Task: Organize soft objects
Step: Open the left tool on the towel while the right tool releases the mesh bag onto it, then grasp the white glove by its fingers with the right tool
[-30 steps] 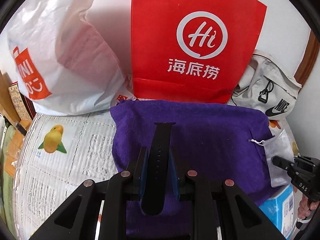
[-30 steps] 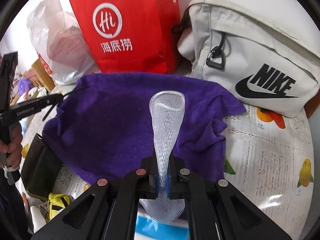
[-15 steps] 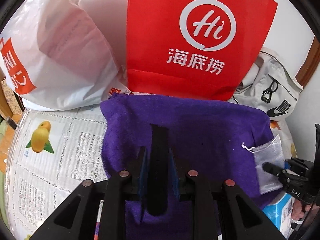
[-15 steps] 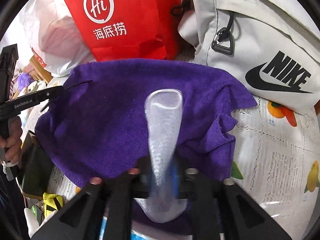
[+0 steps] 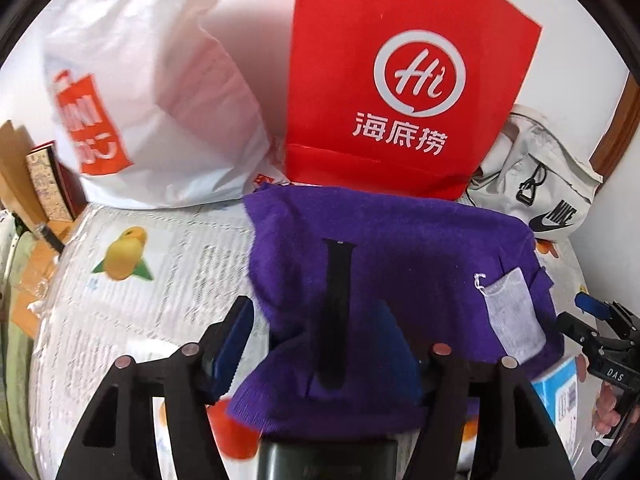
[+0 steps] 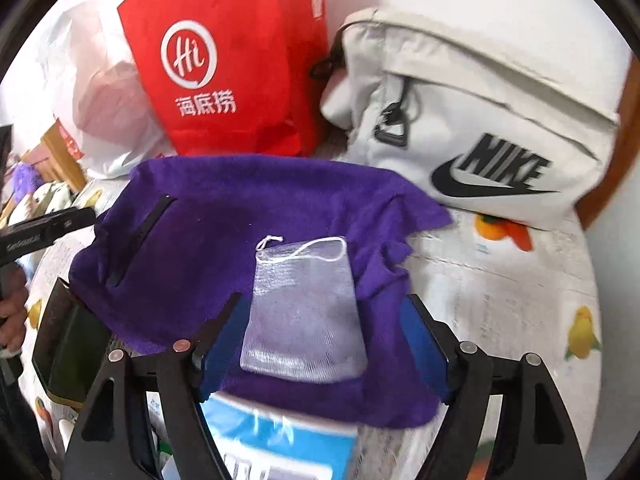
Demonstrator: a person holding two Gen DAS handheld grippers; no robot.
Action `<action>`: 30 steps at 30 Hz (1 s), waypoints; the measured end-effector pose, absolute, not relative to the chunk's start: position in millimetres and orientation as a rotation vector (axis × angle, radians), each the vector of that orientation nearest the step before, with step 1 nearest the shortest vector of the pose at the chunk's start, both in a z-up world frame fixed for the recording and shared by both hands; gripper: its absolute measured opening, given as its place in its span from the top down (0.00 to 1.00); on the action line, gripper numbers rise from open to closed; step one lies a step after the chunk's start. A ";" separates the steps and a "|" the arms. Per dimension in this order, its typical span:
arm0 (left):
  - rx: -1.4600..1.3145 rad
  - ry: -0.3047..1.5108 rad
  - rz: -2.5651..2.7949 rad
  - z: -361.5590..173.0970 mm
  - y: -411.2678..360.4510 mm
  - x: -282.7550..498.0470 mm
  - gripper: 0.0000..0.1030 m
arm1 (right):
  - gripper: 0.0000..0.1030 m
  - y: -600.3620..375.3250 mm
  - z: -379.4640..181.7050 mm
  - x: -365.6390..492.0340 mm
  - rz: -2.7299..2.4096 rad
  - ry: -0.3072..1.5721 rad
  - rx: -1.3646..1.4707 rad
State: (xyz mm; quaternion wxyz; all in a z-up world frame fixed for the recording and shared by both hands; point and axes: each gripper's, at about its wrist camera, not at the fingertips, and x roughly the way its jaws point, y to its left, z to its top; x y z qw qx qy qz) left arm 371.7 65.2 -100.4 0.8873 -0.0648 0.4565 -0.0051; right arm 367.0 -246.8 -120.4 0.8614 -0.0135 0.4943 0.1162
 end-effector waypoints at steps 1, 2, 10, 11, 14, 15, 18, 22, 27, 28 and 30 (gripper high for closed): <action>-0.134 0.942 -0.010 -97.3 66.8 365.6 0.39 | 0.24 -247.5 -115.7 362.0 0.229 1.042 -0.026; -0.134 0.935 -0.007 -94.1 68.9 358.2 0.39 | 0.24 -248.1 -111.9 357.6 0.231 1.042 -0.028; -0.146 0.888 -0.013 -70.2 78.8 292.6 0.39 | 0.24 -250.2 -82.1 290.3 0.304 0.938 0.064; -0.152 0.884 -0.021 -68.0 79.8 281.5 0.39 | 0.24 -253.6 -81.4 281.2 0.318 0.937 0.101; -0.146 0.888 -0.019 -67.0 79.2 257.6 0.39 | 0.24 -257.5 -81.8 255.9 0.318 0.935 0.166; -0.144 0.890 -0.023 -68.1 78.5 251.0 0.39 | 0.24 -257.0 -82.4 248.2 0.303 0.943 0.163; -0.142 0.894 -0.035 -71.9 78.8 228.8 0.39 | 0.24 -250.9 -85.0 219.3 0.269 0.951 0.144; -0.148 0.907 -0.055 -83.1 78.0 203.2 0.39 | 0.24 -237.2 -88.3 190.7 0.267 0.956 0.120; -0.158 0.925 -0.064 -99.5 83.3 176.1 0.39 | 0.24 -208.5 -93.3 162.3 0.306 0.953 0.070; -0.148 0.925 -0.061 -102.3 83.5 171.3 0.39 | 0.24 -202.9 -94.2 158.7 0.321 0.947 0.069; -0.146 0.925 -0.050 -108.1 85.8 161.8 0.39 | 0.24 -190.2 -97.4 152.2 0.347 0.936 0.064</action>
